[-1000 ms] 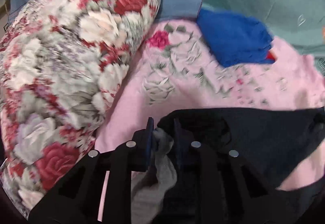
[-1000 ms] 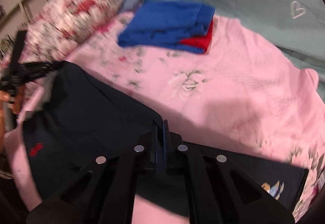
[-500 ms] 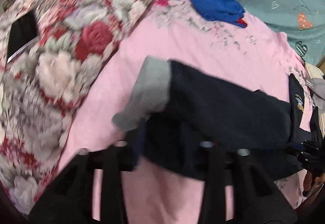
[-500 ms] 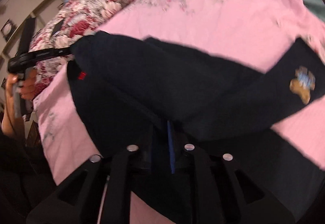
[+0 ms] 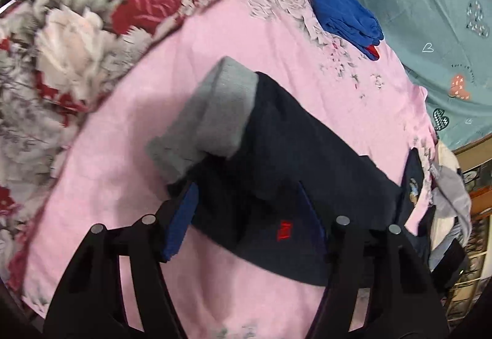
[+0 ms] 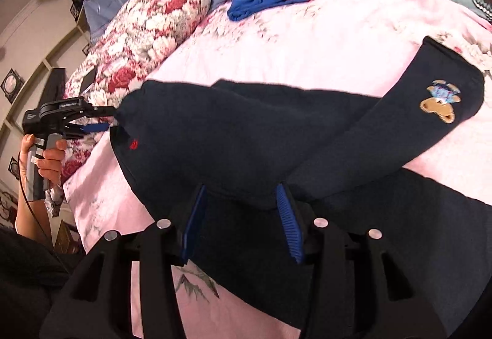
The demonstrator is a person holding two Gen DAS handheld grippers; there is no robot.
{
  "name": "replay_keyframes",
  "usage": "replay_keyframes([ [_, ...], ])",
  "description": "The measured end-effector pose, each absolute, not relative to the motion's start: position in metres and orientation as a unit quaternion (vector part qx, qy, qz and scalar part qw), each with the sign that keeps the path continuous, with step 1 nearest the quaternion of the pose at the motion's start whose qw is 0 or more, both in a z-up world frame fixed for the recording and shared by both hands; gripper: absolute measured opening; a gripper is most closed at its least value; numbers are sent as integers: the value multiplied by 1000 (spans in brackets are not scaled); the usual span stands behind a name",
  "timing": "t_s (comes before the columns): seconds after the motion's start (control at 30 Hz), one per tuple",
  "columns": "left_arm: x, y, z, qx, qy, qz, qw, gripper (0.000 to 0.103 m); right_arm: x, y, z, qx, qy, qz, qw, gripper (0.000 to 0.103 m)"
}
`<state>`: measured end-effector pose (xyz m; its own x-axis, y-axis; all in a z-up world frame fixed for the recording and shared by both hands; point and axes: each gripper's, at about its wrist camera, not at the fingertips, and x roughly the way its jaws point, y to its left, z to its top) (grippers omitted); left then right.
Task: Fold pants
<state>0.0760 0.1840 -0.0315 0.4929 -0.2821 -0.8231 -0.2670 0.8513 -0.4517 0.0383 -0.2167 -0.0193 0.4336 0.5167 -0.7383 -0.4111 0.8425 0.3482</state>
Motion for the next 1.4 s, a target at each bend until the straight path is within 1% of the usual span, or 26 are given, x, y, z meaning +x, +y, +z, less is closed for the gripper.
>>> replay_keyframes([
  [0.1, 87, 180, -38, -288, 513, 0, 809, 46, 39, -221, -18, 69, 450, 268, 849, 48],
  [0.23, 102, 181, -51, -309, 528, 5, 791, 45, 47, -223, -23, 71, 458, 247, 851, 48],
  [0.33, 107, 186, -62, -339, 535, 16, 774, 45, 49, -227, -25, 94, 462, 243, 848, 48],
  [0.37, 108, 187, -64, -346, 532, 20, 772, 41, 49, -228, -25, 99, 461, 242, 848, 48],
  [0.4, 108, 187, -64, -350, 529, 23, 773, 29, 48, -229, -25, 95, 459, 235, 851, 48],
  [0.43, 106, 186, -62, -349, 525, 24, 776, 22, 47, -229, -25, 87, 455, 224, 857, 48],
  [0.5, 101, 181, -51, -328, 510, 22, 795, 16, 49, -228, -25, 85, 457, 222, 857, 48],
  [0.53, 97, 176, -44, -308, 502, 17, 808, 14, 50, -228, -25, 90, 459, 222, 856, 48],
  [0.6, 91, 172, -33, -283, 494, 11, 822, 14, 51, -226, -23, 96, 457, 225, 855, 48],
  [0.8, 52, 175, -8, -267, 468, -11, 842, 13, 54, -206, -15, 70, 454, 225, 859, 48],
  [0.87, 48, 177, -8, -260, 471, -9, 843, 13, 53, -199, -16, 55, 458, 226, 858, 55],
  [1.03, 54, 177, -16, -262, 474, -3, 841, 13, 50, -201, -17, 36, 465, 193, 863, 57],
  [1.1, 55, 175, -16, -254, 473, 0, 844, 13, 43, -200, -14, 6, 457, 196, 867, 59],
  [1.13, 54, 175, -15, -253, 471, 0, 845, 13, 40, -200, -14, -11, 458, 198, 866, 65],
  [1.17, 54, 175, -14, -253, 470, 0, 845, 13, 38, -200, -14, -20, 462, 200, 864, 73],
  [1.2, 53, 176, -14, -253, 469, -1, 846, 13, 37, -199, -16, -28, 468, 204, 860, 75],
  [1.3, 46, 175, -12, -251, 467, -3, 848, 13, 42, -204, -22, 0, 485, 191, 853, 76],
  [1.4, 38, 172, -14, -246, 471, -1, 847, 13, 51, -216, -24, 43, 484, 128, 865, 76],
])
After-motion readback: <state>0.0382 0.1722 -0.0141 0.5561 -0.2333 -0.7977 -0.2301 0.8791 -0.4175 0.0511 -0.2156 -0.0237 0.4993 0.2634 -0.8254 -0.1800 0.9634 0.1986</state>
